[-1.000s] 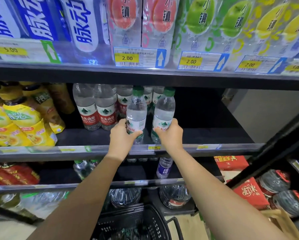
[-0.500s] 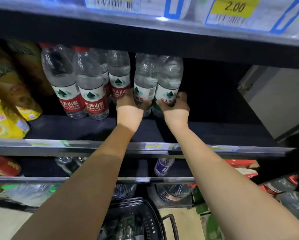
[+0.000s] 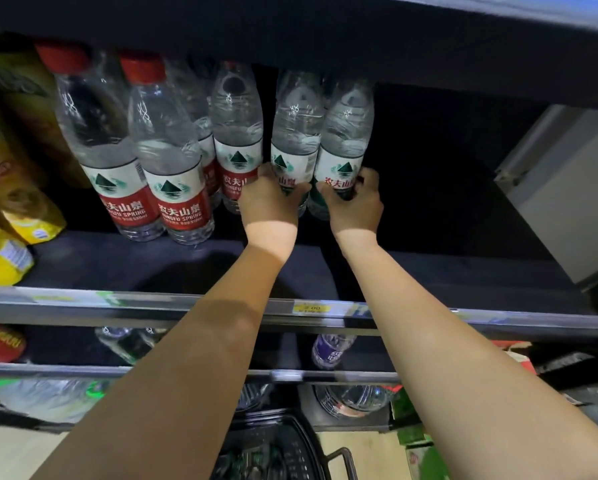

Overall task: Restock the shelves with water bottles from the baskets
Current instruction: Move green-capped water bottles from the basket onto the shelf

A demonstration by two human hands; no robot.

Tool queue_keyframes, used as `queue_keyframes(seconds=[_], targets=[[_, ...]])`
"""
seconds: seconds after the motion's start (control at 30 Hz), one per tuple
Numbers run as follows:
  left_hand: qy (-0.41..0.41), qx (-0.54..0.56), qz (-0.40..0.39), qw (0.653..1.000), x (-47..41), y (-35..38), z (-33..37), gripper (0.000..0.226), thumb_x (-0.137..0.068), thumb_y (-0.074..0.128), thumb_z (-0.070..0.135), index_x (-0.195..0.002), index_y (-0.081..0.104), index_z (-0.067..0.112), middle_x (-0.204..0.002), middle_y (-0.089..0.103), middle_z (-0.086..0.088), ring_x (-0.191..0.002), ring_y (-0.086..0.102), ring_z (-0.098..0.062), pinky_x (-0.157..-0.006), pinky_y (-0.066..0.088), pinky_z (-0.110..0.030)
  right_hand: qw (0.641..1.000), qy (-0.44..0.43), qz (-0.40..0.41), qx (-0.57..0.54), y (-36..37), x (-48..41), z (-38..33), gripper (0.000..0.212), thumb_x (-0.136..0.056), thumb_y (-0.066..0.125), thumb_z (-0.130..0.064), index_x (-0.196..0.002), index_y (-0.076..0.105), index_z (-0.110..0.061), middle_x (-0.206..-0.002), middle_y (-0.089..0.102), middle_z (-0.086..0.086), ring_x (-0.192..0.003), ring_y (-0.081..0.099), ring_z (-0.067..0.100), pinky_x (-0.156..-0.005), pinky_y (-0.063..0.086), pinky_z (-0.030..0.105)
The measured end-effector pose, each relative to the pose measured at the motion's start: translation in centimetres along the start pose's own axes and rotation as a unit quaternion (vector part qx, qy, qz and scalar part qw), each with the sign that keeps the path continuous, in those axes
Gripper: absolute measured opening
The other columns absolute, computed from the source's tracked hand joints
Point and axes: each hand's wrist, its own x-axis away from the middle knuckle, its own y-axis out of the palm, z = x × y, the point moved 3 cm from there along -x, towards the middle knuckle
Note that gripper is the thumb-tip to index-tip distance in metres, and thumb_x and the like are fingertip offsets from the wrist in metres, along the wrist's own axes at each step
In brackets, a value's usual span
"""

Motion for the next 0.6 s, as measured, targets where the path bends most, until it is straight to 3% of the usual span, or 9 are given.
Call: queue_keyframes(seconds=[0.27, 0.43, 0.6], targets=[[-0.007, -0.038, 0.005, 0.999, -0.4, 0.6, 0.9, 0.053, -0.084, 0.069, 0.045, -0.114, 0.053, 0.004, -0.107, 0.068, -0.017, -0.101, 0.064, -0.036, -0.075, 0.046, -0.038, 1.0, -0.013, 0.019, -0.014, 0.7, -0.5, 0.5, 0.06, -0.077, 0.078, -0.03, -0.126, 0.051, -0.008, -0.116, 0.068, 0.012, -0.104, 0.065, 0.029, -0.085, 0.053, 0.039], [-0.014, -0.026, -0.008, 1.0, -0.4, 0.2, 0.9, 0.057, -0.079, 0.072, 0.049, -0.11, 0.055, 0.004, -0.105, 0.068, -0.017, -0.1, 0.064, -0.036, -0.069, 0.041, -0.033, 0.999, -0.008, 0.033, -0.005, 0.3, -0.2, 0.4, 0.056, -0.076, 0.079, -0.029, -0.122, 0.054, -0.008, -0.113, 0.07, 0.01, -0.103, 0.066, 0.028, -0.084, 0.052, 0.034], [-0.018, 0.035, -0.06, 0.997, -0.3, 0.4, 1.4, 0.058, -0.078, 0.076, 0.038, -0.116, 0.053, 0.002, -0.115, 0.065, -0.017, -0.11, 0.06, -0.032, -0.083, 0.044, -0.034, 0.999, 0.001, 0.021, 0.025, -0.3, -0.1, -0.2, 0.056, -0.075, 0.079, -0.028, -0.12, 0.053, -0.006, -0.112, 0.069, 0.013, -0.103, 0.065, 0.032, -0.082, 0.054, 0.039]])
